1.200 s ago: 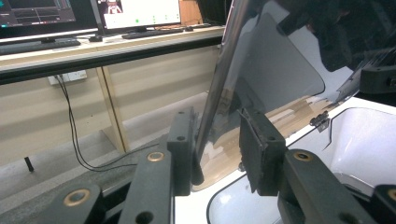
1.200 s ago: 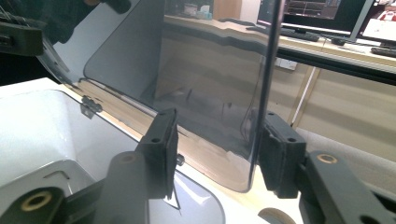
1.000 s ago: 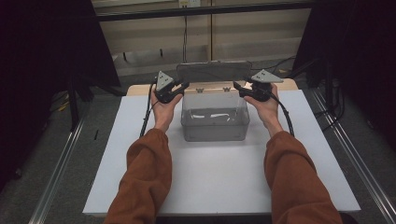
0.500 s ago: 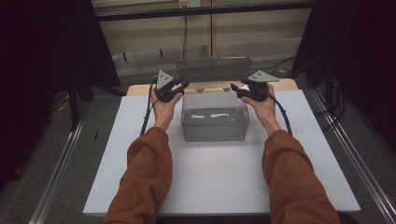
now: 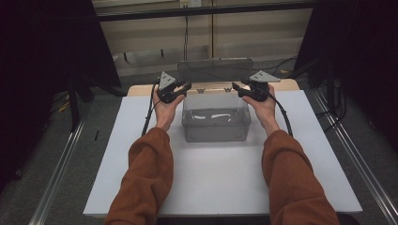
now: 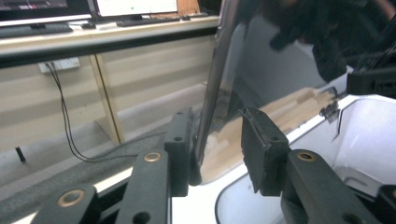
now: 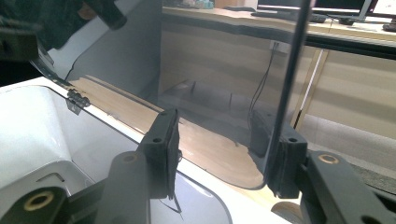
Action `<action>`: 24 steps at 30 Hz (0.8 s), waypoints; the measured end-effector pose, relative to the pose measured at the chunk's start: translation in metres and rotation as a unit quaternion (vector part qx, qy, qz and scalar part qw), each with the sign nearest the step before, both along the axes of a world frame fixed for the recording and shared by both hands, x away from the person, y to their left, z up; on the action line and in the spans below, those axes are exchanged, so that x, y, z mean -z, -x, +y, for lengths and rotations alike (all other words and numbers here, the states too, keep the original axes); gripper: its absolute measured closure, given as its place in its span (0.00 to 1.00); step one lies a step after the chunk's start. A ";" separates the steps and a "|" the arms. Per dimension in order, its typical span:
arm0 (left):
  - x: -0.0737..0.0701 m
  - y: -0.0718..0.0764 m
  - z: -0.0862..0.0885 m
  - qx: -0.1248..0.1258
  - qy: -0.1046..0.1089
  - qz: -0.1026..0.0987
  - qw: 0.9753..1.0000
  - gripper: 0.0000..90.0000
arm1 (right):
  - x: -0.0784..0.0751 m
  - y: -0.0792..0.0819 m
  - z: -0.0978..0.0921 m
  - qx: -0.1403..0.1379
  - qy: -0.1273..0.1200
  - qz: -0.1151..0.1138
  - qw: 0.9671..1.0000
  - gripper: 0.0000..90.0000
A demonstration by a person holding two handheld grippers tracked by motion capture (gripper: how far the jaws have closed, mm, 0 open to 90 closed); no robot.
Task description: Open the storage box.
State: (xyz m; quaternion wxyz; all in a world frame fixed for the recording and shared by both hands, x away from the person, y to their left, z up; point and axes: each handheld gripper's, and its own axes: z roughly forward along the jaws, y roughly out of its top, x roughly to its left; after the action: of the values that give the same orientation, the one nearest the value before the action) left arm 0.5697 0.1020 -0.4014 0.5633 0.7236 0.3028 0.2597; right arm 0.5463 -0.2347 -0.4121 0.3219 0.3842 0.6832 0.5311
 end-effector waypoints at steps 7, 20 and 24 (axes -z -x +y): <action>0.002 -0.002 -0.002 -0.010 0.004 0.001 1.000 0.69 | -0.001 -0.001 0.001 0.001 0.005 0.001 1.000 0.57; 0.006 -0.007 -0.002 -0.006 0.010 0.012 1.000 0.70 | -0.002 -0.005 0.002 0.011 0.005 0.008 1.000 0.57; 0.008 -0.009 -0.003 -0.003 0.015 0.017 1.000 0.67 | -0.002 -0.006 0.003 0.014 0.005 0.011 1.000 0.57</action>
State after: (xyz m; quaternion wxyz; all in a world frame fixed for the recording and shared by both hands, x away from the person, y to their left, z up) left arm 0.5789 0.0994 -0.4094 0.5678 0.7184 0.3187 0.2448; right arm 0.5520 -0.2317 -0.4098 0.3239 0.3979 0.6835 0.5192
